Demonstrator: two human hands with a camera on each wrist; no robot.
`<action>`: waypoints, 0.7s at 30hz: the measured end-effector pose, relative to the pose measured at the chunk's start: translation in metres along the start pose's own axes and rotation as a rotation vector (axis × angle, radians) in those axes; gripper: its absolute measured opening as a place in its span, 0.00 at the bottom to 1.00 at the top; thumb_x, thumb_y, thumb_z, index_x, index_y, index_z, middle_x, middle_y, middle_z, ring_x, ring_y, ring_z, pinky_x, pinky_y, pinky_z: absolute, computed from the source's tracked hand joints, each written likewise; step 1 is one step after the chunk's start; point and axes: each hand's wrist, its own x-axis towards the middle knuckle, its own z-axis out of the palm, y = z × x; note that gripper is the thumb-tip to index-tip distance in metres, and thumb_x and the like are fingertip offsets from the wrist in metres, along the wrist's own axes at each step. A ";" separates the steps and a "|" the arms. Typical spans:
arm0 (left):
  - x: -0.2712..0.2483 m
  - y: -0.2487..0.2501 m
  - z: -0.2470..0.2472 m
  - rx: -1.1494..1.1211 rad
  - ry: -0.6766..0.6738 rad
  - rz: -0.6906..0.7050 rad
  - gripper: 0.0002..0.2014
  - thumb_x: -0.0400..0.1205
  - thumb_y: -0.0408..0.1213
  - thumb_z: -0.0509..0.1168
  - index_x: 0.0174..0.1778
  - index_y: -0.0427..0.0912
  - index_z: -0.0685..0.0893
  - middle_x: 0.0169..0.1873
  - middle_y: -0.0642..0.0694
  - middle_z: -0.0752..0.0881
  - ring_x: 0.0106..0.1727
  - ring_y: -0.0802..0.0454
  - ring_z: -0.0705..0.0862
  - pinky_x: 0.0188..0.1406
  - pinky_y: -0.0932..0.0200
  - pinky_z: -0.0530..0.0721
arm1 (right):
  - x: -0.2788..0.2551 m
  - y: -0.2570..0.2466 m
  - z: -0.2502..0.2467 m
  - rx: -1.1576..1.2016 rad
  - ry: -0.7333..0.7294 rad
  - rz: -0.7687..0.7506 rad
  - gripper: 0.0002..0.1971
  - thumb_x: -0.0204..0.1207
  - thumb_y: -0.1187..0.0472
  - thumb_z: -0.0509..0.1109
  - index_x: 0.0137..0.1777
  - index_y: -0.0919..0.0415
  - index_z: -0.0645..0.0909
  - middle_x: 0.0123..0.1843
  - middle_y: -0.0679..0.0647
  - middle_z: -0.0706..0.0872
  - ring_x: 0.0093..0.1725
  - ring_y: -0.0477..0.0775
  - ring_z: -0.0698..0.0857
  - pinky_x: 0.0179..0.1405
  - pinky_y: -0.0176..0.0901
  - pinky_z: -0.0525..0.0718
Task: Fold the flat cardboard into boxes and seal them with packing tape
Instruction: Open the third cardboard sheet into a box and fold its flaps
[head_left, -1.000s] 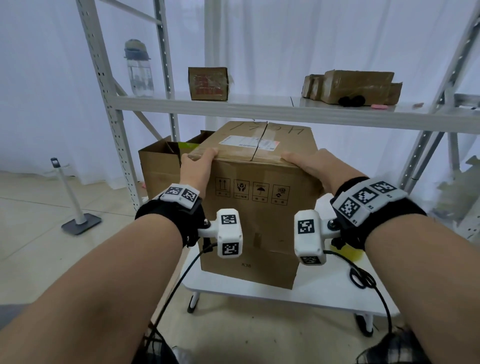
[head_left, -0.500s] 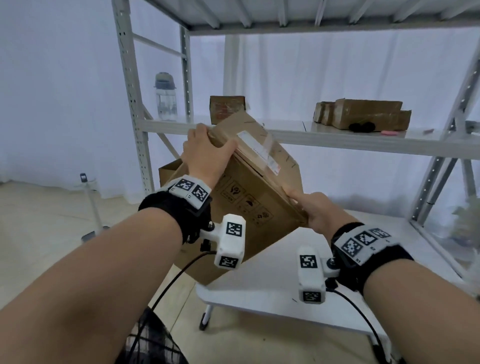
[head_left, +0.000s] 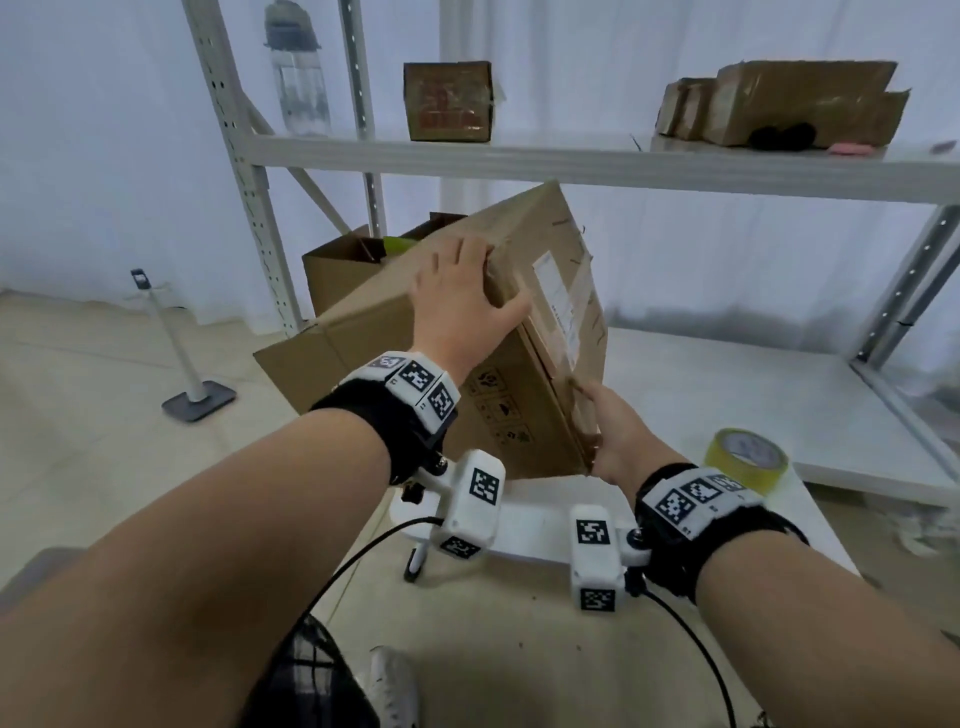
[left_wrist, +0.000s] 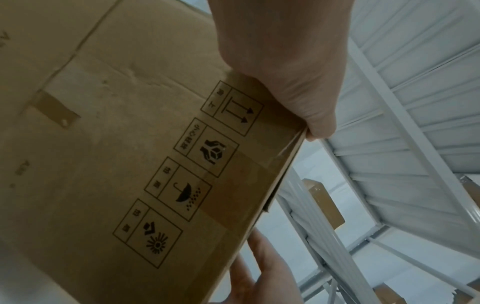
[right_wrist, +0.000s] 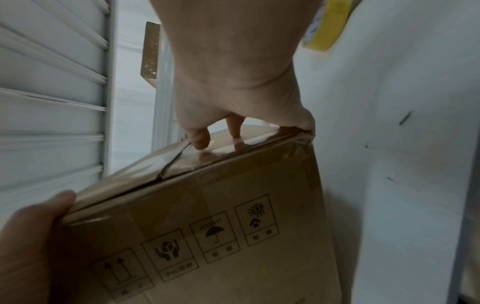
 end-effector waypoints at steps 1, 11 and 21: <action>-0.002 0.000 0.006 0.012 -0.021 0.037 0.26 0.75 0.56 0.68 0.63 0.44 0.75 0.59 0.46 0.75 0.61 0.46 0.72 0.63 0.50 0.66 | 0.005 0.005 -0.002 0.018 -0.025 0.011 0.18 0.82 0.39 0.63 0.57 0.52 0.83 0.48 0.59 0.88 0.53 0.60 0.86 0.64 0.63 0.82; -0.025 -0.008 0.059 0.064 -0.217 0.326 0.18 0.76 0.55 0.66 0.52 0.45 0.83 0.48 0.52 0.85 0.50 0.47 0.76 0.56 0.49 0.73 | 0.040 0.037 -0.001 0.002 -0.108 0.121 0.36 0.81 0.29 0.47 0.42 0.57 0.87 0.37 0.59 0.91 0.39 0.55 0.89 0.44 0.52 0.81; -0.014 -0.024 0.056 -0.137 -0.248 0.342 0.17 0.82 0.41 0.51 0.48 0.37 0.84 0.45 0.43 0.86 0.48 0.47 0.81 0.52 0.51 0.76 | 0.052 -0.031 0.007 -0.202 -0.135 0.142 0.40 0.69 0.18 0.44 0.55 0.50 0.80 0.59 0.59 0.83 0.62 0.65 0.79 0.63 0.76 0.74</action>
